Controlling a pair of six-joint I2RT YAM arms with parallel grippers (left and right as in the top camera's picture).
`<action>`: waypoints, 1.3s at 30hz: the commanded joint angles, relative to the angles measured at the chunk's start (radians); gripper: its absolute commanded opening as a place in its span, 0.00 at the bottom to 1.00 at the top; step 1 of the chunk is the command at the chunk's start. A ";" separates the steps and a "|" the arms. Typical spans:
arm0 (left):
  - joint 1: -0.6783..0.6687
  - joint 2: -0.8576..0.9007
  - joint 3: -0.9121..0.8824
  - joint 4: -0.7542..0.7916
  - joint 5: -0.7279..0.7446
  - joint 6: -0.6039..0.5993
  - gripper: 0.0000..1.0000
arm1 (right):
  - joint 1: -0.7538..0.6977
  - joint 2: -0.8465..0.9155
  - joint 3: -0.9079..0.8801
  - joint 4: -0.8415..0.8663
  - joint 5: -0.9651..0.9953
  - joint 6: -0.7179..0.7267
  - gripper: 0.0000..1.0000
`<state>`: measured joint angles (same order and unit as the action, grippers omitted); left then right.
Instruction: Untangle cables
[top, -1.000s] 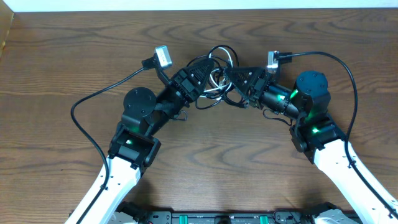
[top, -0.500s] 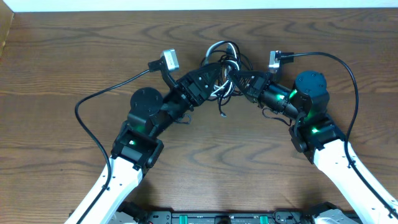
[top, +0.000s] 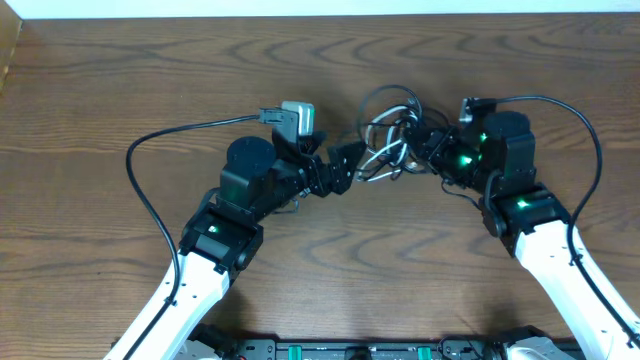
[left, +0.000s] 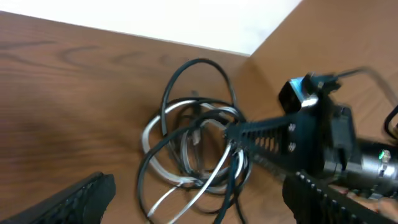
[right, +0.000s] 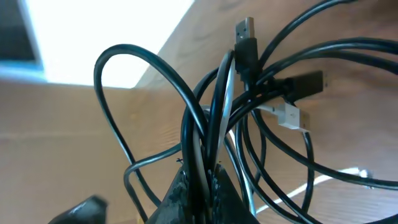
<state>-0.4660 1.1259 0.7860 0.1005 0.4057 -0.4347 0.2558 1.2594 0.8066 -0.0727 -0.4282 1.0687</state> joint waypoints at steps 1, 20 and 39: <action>-0.001 -0.001 0.017 -0.035 0.001 0.158 0.91 | -0.008 -0.003 0.012 -0.028 0.104 0.060 0.01; -0.269 0.018 0.017 -0.175 -0.031 0.873 0.91 | -0.008 -0.003 0.012 -0.061 0.087 0.046 0.01; -0.382 0.240 0.017 0.157 -0.583 0.815 0.91 | -0.008 -0.003 0.012 0.061 -0.166 0.106 0.01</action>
<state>-0.8471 1.3415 0.7860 0.2440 -0.1104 0.3981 0.2516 1.2606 0.8066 -0.0471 -0.5167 1.1683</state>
